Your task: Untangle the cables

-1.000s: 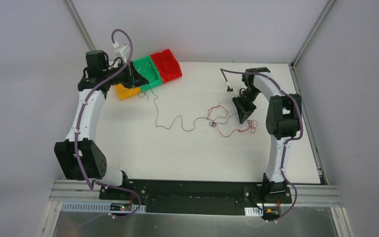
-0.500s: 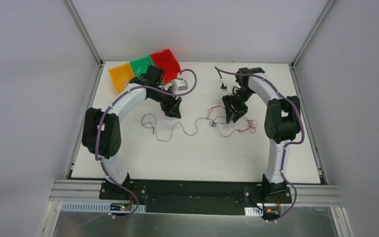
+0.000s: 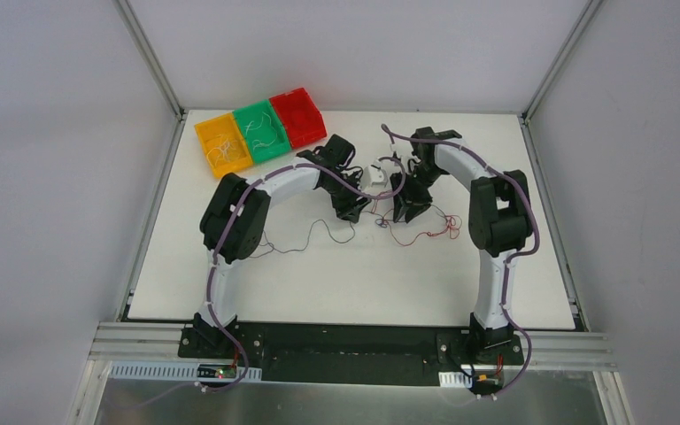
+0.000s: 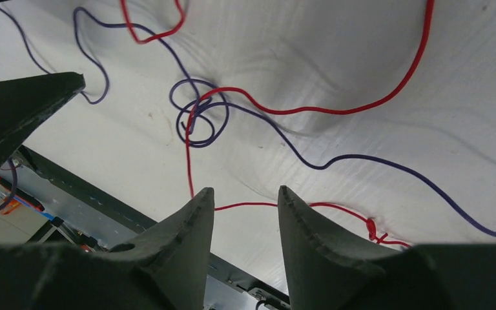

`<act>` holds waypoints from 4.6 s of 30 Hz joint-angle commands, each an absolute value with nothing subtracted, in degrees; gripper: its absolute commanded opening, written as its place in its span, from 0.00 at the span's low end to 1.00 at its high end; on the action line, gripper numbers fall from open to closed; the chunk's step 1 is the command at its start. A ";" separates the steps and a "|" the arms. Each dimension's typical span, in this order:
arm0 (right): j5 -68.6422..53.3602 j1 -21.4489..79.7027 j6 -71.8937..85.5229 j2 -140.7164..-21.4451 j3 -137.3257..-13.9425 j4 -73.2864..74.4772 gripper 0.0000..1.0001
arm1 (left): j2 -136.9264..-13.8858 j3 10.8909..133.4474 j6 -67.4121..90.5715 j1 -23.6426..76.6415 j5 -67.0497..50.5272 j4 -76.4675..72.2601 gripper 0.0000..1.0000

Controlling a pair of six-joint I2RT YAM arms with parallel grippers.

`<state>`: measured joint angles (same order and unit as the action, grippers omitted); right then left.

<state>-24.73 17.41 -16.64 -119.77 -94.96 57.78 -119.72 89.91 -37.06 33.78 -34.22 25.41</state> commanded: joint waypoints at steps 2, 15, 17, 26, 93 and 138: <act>-21.32 15.67 -12.52 -121.10 -93.40 54.78 0.43 | -121.78 92.99 -37.83 35.76 -31.09 23.67 0.52; -16.72 14.16 -9.76 -123.73 -97.36 52.09 0.33 | -126.36 95.09 -36.54 36.81 -26.17 24.32 0.07; -19.63 14.08 -9.22 -122.39 -97.44 52.03 0.33 | -125.10 93.71 -36.96 36.86 -26.50 24.58 0.00; -22.91 14.10 -6.20 -121.19 -94.19 44.74 0.33 | -122.06 91.36 -36.04 36.99 -29.09 24.71 0.00; -21.98 10.59 -20.98 -117.88 -100.56 61.79 0.19 | -94.37 69.25 -51.67 -6.91 -30.80 47.95 0.44; -19.60 10.55 -21.18 -112.81 -96.68 58.98 0.26 | -138.64 134.12 -47.27 -1.36 -20.25 39.90 0.88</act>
